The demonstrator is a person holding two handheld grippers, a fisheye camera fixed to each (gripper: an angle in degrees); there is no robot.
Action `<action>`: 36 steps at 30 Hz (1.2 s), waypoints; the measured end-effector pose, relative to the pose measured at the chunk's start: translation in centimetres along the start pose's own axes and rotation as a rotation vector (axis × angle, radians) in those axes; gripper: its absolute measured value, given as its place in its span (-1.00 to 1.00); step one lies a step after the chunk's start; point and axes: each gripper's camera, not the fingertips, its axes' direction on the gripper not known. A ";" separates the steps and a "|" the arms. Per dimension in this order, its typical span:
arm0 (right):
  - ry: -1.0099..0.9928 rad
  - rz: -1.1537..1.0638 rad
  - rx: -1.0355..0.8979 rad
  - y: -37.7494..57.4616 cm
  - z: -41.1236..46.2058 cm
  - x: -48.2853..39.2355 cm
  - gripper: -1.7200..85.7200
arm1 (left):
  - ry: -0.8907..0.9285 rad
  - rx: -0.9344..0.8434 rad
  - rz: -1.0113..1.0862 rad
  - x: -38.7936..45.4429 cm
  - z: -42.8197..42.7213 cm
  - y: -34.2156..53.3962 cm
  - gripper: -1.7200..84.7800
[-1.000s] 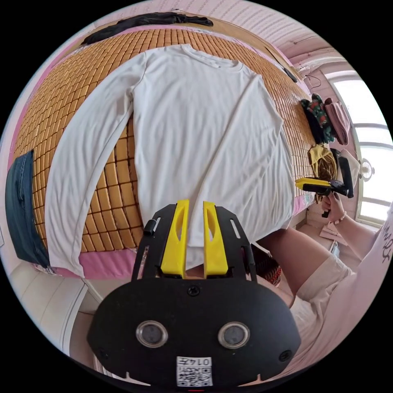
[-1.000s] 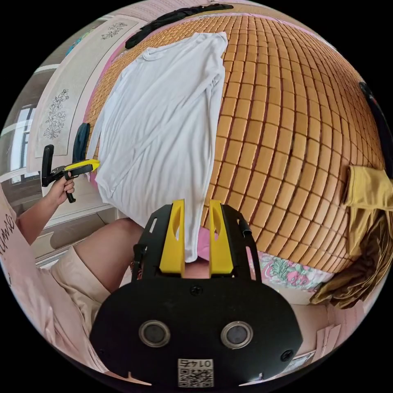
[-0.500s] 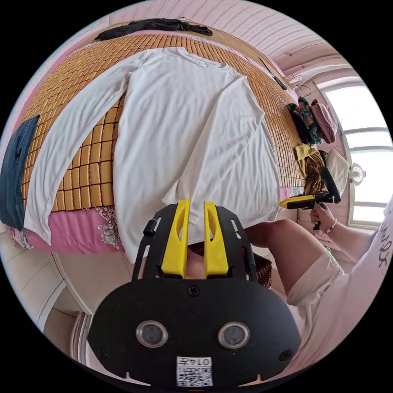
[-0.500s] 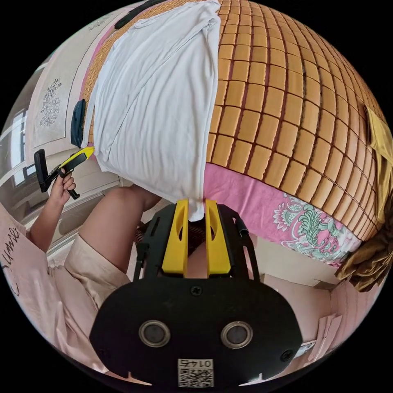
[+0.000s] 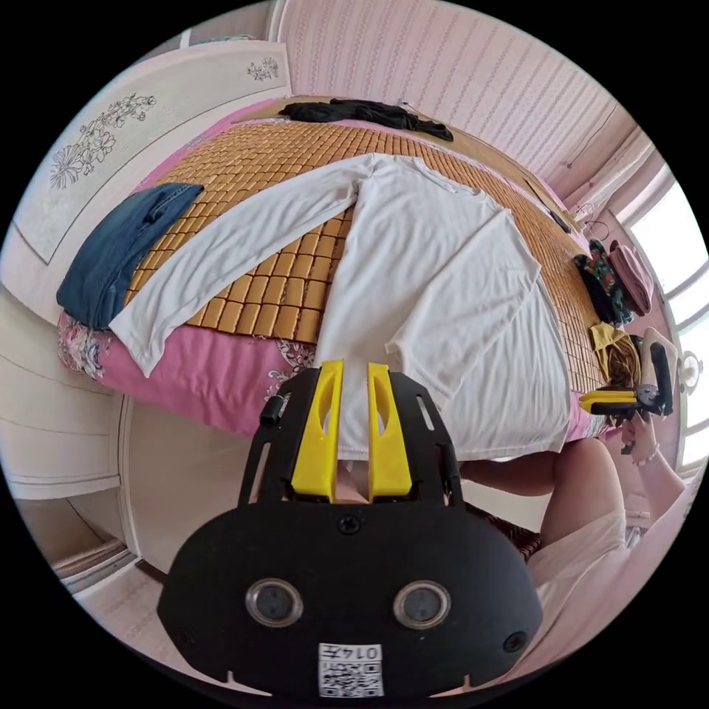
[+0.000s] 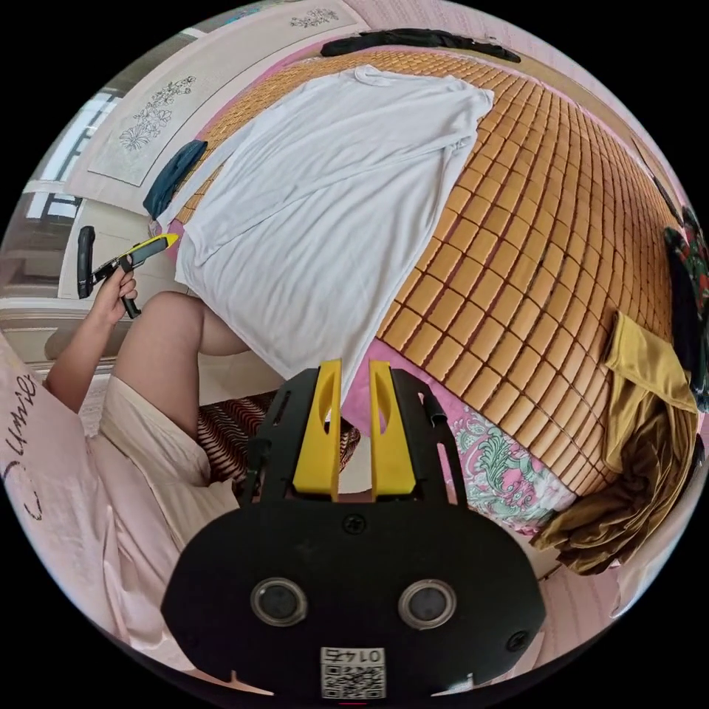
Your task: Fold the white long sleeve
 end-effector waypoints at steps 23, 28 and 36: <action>0.110 -0.982 -0.046 -26.0 6.4 -50.9 -0.78 | 0.006 0.560 -0.825 -24.6 0.7 16.3 -0.74; 0.104 -0.974 -0.093 -31.1 11.1 -57.7 -0.70 | 0.051 0.446 -0.750 -25.8 2.8 14.6 -0.82; 0.204 -0.904 -0.048 -32.4 11.5 -56.8 -0.95 | 0.009 0.421 -0.640 -25.4 2.5 13.2 -0.96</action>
